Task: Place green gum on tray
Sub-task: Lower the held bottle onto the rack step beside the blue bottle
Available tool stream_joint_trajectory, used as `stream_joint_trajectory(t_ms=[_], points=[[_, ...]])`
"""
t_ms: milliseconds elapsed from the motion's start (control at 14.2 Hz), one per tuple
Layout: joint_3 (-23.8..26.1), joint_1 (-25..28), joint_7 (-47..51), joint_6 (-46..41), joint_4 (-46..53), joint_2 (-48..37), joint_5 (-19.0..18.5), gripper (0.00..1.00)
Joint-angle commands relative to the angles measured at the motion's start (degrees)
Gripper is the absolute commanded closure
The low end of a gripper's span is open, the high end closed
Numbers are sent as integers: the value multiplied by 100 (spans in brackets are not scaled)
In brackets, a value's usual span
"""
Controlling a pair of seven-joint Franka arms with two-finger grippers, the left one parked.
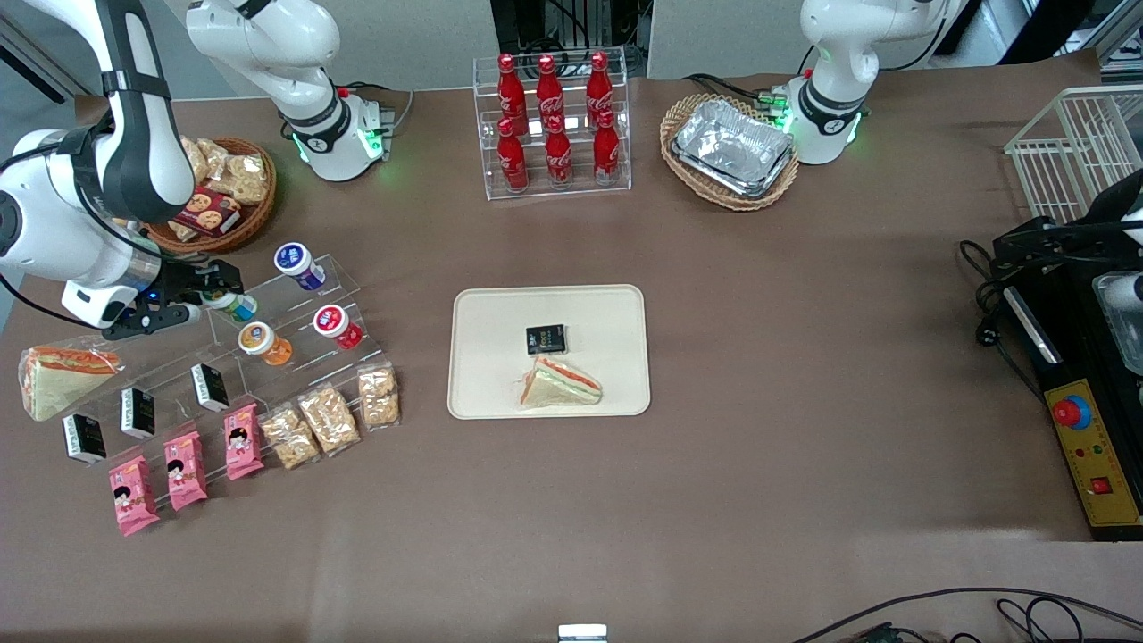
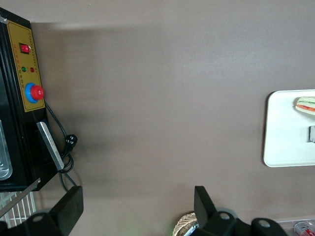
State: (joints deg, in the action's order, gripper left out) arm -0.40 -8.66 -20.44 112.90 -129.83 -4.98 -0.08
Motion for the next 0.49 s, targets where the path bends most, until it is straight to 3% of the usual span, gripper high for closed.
stream_joint_trajectory(t_ms=[0,423], points=[[31,-4,31,-65,106,-56,-1,1],[40,5,58,-1347,1765,461,324,1]])
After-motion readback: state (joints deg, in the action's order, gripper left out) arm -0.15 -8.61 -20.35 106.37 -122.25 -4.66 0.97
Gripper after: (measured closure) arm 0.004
